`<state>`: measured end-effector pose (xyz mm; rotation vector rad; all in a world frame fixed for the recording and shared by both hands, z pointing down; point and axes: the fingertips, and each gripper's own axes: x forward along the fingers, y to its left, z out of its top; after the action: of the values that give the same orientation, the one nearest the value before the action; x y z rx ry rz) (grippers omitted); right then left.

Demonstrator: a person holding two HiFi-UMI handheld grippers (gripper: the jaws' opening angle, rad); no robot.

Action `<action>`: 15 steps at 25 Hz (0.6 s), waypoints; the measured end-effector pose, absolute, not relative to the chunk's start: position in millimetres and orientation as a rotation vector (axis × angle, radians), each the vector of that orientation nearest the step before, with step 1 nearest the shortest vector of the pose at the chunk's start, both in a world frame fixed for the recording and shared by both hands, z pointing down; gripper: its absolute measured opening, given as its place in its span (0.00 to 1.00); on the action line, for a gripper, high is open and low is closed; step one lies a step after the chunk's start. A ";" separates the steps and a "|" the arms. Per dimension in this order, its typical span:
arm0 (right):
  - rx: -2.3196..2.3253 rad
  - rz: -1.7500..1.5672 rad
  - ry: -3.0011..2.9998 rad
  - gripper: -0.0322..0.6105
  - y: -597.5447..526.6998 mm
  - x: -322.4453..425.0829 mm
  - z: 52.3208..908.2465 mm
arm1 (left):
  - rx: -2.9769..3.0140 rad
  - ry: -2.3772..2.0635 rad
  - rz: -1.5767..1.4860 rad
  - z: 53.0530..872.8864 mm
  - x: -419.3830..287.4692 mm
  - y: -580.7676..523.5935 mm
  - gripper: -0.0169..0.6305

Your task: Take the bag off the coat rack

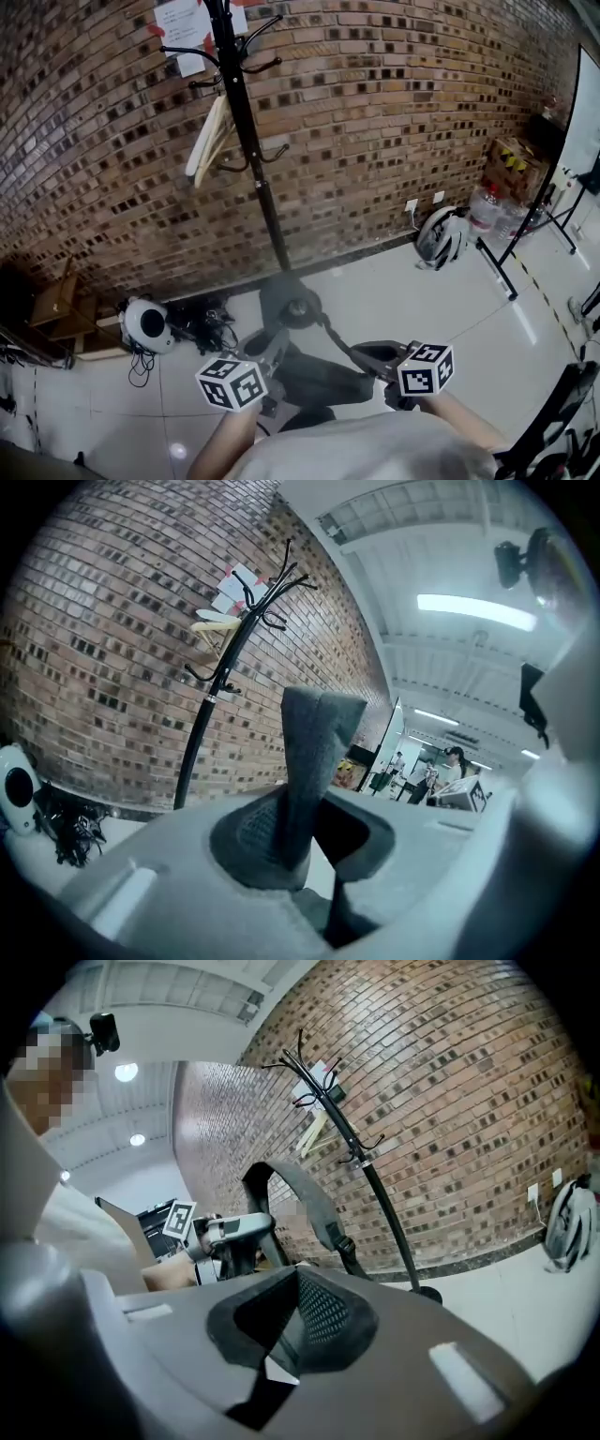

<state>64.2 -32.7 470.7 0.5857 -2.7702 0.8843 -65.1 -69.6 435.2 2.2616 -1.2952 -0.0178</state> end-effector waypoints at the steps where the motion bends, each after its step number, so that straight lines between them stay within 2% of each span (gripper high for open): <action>1: 0.586 0.888 -2.775 0.05 -22.0 65.6 467.9 | 2.260 -1.283 -0.004 436.7 -60.5 -53.9 0.10; 8: 0.577 0.810 -2.813 0.05 51.9 44.9 448.1 | 2.307 -1.172 0.083 446.1 -47.2 57.3 0.10; 15: 0.579 0.802 -2.817 0.05 137.2 -6.4 450.3 | 2.339 -1.151 0.106 447.0 -83.2 144.4 0.10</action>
<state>-6.4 137.2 450.3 0.5789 -2.8167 0.8017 -83.2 144.4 447.0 2.3390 -1.1515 0.1064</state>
